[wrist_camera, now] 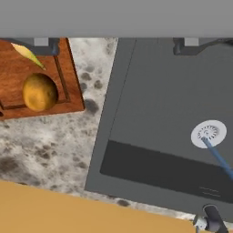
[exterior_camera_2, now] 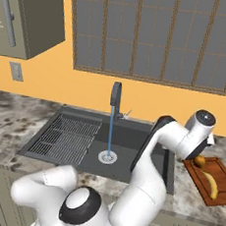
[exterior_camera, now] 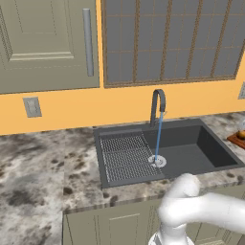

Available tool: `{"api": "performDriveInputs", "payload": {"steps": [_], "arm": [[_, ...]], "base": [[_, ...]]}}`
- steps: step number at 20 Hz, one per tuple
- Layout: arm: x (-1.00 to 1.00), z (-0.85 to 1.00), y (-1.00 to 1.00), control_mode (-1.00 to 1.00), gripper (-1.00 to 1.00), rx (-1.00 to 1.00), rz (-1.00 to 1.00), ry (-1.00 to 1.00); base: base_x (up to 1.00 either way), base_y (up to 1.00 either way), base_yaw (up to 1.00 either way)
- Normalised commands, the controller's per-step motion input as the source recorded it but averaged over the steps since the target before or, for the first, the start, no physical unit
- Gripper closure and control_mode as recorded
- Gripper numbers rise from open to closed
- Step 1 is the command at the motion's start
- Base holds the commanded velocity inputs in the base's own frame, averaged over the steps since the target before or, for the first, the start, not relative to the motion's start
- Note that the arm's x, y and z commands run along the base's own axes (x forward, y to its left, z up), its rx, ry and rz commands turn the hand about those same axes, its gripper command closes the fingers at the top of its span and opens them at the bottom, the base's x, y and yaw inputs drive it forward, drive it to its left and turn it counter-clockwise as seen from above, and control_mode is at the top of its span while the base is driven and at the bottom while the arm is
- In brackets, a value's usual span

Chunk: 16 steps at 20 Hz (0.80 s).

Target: Pick the mango, banana from the sink and place them on the cutting board to airdry. Then turn off the sink faucet.

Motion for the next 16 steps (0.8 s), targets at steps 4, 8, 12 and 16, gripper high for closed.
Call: {"api": "performDriveInputs", "payload": {"steps": [4,8,12,16], "arm": [[-0.77,0.45,0.78,-1.0,-1.0,-0.19,0.16,-0.15],[-0.77,0.27,0.56,-1.0,-1.0,-0.03,0.13,-0.35],[-0.51,0.18,0.18,-1.0,-1.0,0.18,0.24,-0.33],[-0.02,0.21,0.17,-1.0,-1.0,0.24,0.45,-0.16]], "base": [[0.0,0.0,0.0],[0.0,0.0,0.0],[0.0,0.0,0.0],[0.0,0.0,0.0]]}}
